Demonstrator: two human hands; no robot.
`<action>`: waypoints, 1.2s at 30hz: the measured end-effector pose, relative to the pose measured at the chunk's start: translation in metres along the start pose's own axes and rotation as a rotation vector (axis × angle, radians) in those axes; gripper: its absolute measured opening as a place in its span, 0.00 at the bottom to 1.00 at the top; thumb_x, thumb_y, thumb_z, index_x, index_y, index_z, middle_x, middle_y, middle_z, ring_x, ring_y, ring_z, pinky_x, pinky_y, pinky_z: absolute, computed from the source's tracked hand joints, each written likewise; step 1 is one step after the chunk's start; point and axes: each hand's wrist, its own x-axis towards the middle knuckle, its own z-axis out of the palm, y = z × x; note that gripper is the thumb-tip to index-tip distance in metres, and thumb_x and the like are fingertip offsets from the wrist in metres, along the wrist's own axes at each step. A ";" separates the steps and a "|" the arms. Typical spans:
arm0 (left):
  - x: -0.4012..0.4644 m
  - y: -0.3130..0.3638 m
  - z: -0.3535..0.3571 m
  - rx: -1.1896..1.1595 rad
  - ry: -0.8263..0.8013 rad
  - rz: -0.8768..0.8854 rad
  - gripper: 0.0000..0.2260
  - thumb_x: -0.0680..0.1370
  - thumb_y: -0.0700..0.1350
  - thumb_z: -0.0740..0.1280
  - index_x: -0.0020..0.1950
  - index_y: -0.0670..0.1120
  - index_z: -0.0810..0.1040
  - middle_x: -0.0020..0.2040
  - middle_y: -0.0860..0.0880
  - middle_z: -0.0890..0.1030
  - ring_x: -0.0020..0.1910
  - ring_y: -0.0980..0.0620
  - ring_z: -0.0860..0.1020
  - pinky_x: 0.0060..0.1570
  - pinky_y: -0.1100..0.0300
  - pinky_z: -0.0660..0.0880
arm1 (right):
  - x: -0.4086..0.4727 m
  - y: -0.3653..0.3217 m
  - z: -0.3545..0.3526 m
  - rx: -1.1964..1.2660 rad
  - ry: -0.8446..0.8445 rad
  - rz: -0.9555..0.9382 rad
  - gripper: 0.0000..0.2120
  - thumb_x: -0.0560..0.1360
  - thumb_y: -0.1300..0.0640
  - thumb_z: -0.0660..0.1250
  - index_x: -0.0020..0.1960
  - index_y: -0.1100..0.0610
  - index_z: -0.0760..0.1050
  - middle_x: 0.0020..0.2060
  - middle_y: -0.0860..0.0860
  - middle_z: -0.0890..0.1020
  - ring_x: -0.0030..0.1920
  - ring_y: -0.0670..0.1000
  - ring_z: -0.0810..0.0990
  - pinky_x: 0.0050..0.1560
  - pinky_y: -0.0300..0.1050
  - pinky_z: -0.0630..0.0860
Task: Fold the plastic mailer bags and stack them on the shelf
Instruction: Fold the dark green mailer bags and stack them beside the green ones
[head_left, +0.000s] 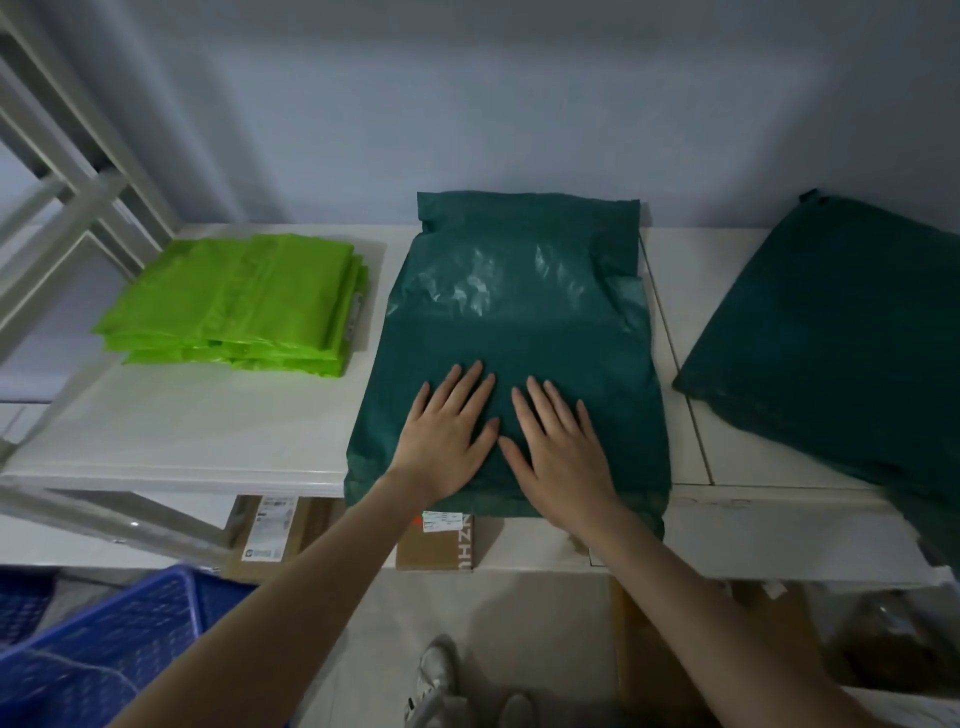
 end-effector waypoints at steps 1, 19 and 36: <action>0.003 -0.001 0.003 0.001 -0.003 -0.011 0.31 0.76 0.61 0.38 0.77 0.52 0.49 0.78 0.54 0.48 0.77 0.53 0.44 0.74 0.53 0.42 | 0.003 0.003 0.003 -0.024 -0.002 0.002 0.35 0.74 0.38 0.32 0.77 0.52 0.47 0.77 0.50 0.49 0.77 0.50 0.46 0.74 0.53 0.44; 0.027 -0.048 -0.005 0.032 -0.031 -0.099 0.35 0.70 0.70 0.37 0.76 0.60 0.43 0.78 0.55 0.40 0.76 0.53 0.39 0.74 0.48 0.38 | 0.025 0.059 -0.016 -0.071 -0.074 0.099 0.33 0.75 0.33 0.34 0.76 0.46 0.35 0.76 0.47 0.36 0.75 0.47 0.34 0.73 0.55 0.35; 0.012 -0.040 -0.014 -0.020 0.389 0.059 0.23 0.77 0.58 0.53 0.63 0.46 0.74 0.63 0.47 0.74 0.62 0.45 0.72 0.63 0.51 0.65 | 0.003 0.080 -0.025 -0.206 0.332 0.026 0.21 0.79 0.49 0.50 0.60 0.59 0.74 0.56 0.56 0.78 0.55 0.57 0.76 0.53 0.53 0.72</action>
